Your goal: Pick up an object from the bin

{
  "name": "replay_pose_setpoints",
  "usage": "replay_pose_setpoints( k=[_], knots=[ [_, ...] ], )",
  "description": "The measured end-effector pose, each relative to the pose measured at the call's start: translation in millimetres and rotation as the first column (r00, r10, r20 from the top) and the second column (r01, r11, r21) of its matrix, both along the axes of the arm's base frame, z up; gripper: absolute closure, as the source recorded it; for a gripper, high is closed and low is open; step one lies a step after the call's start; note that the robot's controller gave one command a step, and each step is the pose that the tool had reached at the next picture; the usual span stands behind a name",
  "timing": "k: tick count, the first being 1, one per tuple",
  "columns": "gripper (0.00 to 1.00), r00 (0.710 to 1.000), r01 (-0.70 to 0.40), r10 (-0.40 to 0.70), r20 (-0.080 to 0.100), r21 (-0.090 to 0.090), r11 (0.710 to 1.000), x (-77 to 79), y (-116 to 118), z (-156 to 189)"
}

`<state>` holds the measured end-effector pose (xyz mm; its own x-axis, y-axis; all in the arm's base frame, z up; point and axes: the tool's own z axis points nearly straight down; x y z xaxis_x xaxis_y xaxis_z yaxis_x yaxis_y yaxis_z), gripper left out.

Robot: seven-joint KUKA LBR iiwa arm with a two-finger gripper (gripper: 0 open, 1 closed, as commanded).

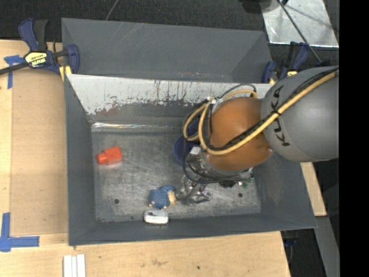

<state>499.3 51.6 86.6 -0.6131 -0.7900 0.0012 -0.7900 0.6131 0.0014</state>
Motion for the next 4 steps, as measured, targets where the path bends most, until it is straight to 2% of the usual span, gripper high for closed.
replay_pose_setpoints(
  k=[1, 2, 3, 4],
  knots=[
    [0.0, 1.0, -0.003, 0.003, 0.002, 0.0, 1.0, 0.6, 0.6, 0.6],
    [0.0, 0.973, -0.229, 0.229, 0.009, 0.003, 0.973, -0.8, 64.5, 1.2],
    [0.0, 0.943, -0.332, 0.332, 0.007, 0.003, 0.943, 20.9, 182.3, -4.9],
    [1.0, 0.946, -0.325, 0.325, 0.003, 0.002, 0.946, 20.9, 178.5, -5.4]
  ],
)
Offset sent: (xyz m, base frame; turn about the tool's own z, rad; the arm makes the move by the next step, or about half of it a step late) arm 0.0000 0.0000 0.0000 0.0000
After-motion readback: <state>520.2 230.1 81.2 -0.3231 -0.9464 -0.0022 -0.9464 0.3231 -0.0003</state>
